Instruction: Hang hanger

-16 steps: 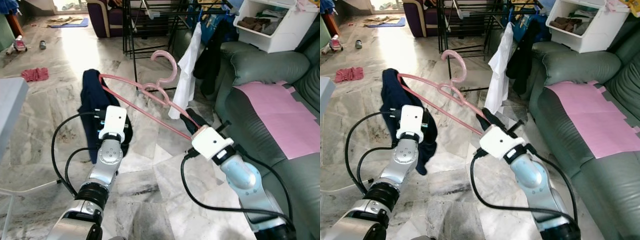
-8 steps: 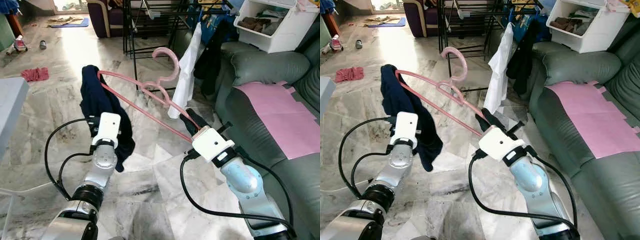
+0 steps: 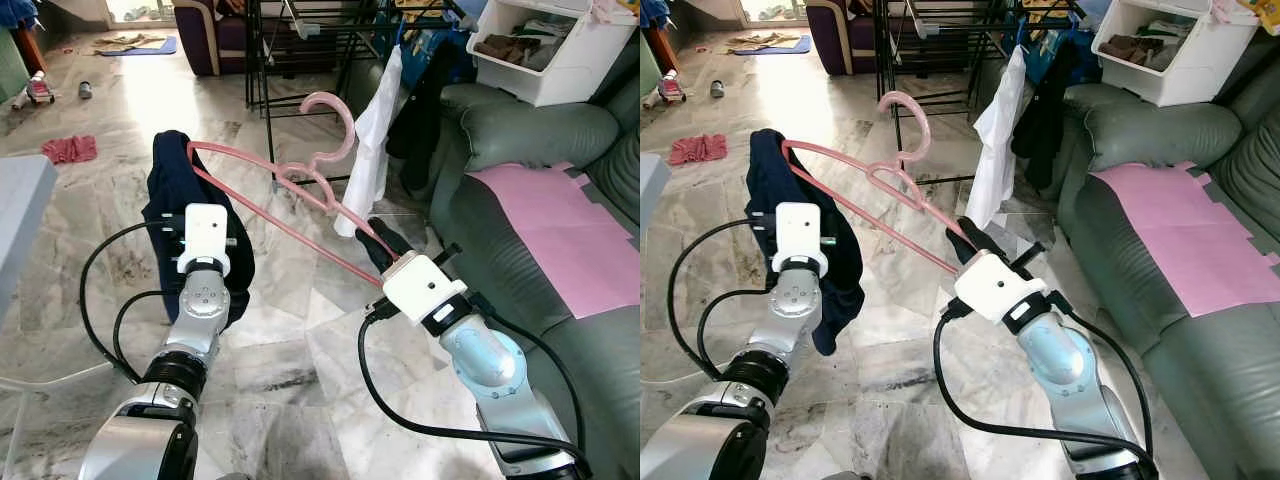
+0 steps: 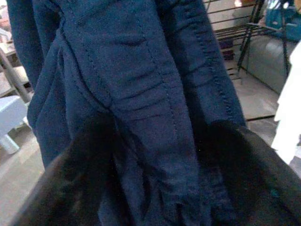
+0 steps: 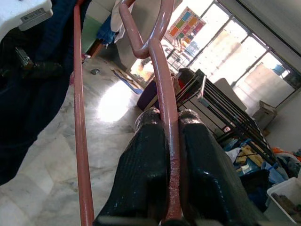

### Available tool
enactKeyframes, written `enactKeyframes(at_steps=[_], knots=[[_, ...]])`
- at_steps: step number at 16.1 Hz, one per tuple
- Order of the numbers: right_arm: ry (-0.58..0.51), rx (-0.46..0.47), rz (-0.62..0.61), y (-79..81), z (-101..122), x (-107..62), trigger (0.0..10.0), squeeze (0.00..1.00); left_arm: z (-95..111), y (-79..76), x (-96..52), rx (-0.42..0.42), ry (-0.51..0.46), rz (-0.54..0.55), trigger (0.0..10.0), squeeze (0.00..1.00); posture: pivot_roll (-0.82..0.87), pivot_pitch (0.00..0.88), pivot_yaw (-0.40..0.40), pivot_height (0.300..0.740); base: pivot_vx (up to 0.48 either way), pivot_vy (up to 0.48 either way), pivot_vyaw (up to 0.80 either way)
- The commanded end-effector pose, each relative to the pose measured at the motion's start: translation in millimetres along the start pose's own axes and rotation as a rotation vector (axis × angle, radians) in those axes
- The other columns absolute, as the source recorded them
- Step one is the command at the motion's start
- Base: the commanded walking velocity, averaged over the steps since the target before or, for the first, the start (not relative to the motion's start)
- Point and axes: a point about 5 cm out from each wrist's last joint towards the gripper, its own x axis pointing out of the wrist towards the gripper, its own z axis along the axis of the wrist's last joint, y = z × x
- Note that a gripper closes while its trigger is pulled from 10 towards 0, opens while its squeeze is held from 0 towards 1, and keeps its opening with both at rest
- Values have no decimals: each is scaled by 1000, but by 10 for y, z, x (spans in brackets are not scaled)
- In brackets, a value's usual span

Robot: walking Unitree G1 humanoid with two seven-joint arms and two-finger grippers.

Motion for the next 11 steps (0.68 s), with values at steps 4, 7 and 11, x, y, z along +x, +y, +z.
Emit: enactKeyframes(at_steps=[4,7,11], knots=[[-74,20,-45,-51,184,85,10000,0,-7,185,72,38,13,86,10000,1000,-22,42,-55,740,0,0,0],[-68,19,-46,-62,177,71,10000,0,41,265,138,45,9,107,10000,0,-26,47,-52,740,0,0,0],[-64,19,-48,-56,173,71,10000,0,85,273,165,46,-12,95,0,0,-27,48,-48,740,0,0,0]])
